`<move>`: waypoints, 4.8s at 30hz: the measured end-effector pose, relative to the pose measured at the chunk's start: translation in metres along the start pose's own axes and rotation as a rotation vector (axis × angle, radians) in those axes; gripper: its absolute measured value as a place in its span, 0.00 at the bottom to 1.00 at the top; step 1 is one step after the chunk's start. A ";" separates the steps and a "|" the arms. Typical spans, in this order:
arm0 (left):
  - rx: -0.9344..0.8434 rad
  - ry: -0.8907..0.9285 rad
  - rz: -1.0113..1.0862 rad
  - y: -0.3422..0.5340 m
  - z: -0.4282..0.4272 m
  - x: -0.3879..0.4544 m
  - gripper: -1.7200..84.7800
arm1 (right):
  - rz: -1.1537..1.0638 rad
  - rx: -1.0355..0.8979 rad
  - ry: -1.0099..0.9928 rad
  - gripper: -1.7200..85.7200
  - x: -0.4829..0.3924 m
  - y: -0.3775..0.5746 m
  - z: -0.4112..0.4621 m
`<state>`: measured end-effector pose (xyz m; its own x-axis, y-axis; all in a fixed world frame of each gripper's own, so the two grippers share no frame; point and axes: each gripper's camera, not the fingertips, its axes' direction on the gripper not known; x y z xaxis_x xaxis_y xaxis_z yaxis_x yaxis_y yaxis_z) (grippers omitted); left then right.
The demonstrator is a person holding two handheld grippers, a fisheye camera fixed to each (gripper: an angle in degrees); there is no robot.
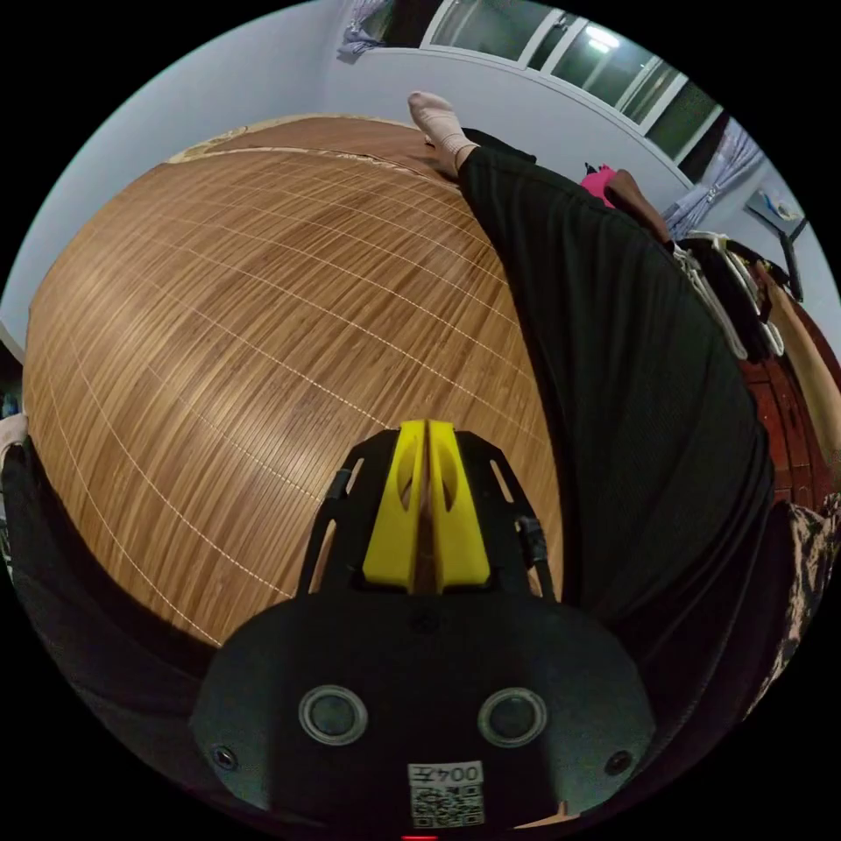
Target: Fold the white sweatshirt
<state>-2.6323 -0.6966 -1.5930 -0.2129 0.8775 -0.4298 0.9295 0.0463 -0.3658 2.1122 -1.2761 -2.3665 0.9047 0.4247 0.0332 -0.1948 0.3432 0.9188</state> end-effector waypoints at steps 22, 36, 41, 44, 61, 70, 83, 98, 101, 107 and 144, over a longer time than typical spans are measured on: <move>0.628 0.140 -0.088 0.048 -0.247 -0.053 0.22 | 0.028 0.912 -0.956 0.13 0.030 -0.122 -0.416; 0.517 0.115 -0.160 0.012 -0.263 -0.100 0.23 | -0.203 0.251 -1.332 0.17 -0.235 -0.064 -0.119; 0.375 0.041 -0.106 -0.075 -0.229 -0.126 0.22 | -0.225 0.214 -1.245 0.18 -0.304 0.004 -0.033; 0.280 -0.024 -0.043 -0.130 -0.200 -0.132 0.23 | -0.210 0.179 -1.290 0.18 -0.315 0.008 -0.003; 0.707 0.550 -0.067 -0.270 -0.394 -0.193 0.06 | -0.045 0.301 -1.327 0.12 -0.300 -0.038 0.053; 1.021 0.231 0.276 -0.332 -0.746 -0.088 0.06 | 0.040 0.327 -1.315 0.11 -0.302 -0.058 0.070; 0.190 0.512 0.265 -0.530 -0.441 -0.024 0.11 | 0.105 0.323 -1.368 0.14 -0.318 -0.096 0.096; 0.155 0.166 0.009 -0.316 -0.373 -0.086 0.16 | -0.104 0.230 -1.333 0.15 -0.401 -0.156 0.081; 0.210 0.149 -0.132 -0.245 -0.371 -0.087 0.16 | -0.242 0.148 -1.274 0.15 -0.439 -0.170 0.070; 0.208 0.091 -0.157 -0.217 -0.346 -0.015 0.18 | -0.376 -0.029 -1.162 0.16 -0.501 -0.205 0.067; 0.528 -0.129 -0.295 -0.110 -0.533 0.128 0.05 | 0.139 -0.241 -1.746 0.08 -0.323 -0.300 0.164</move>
<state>-2.6010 -0.3351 -1.1679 -0.5037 0.7974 -0.3323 0.5584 0.0070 -0.8295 1.9409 -1.6535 -2.5886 0.1581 -0.7926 0.5889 -0.1992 0.5586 0.8052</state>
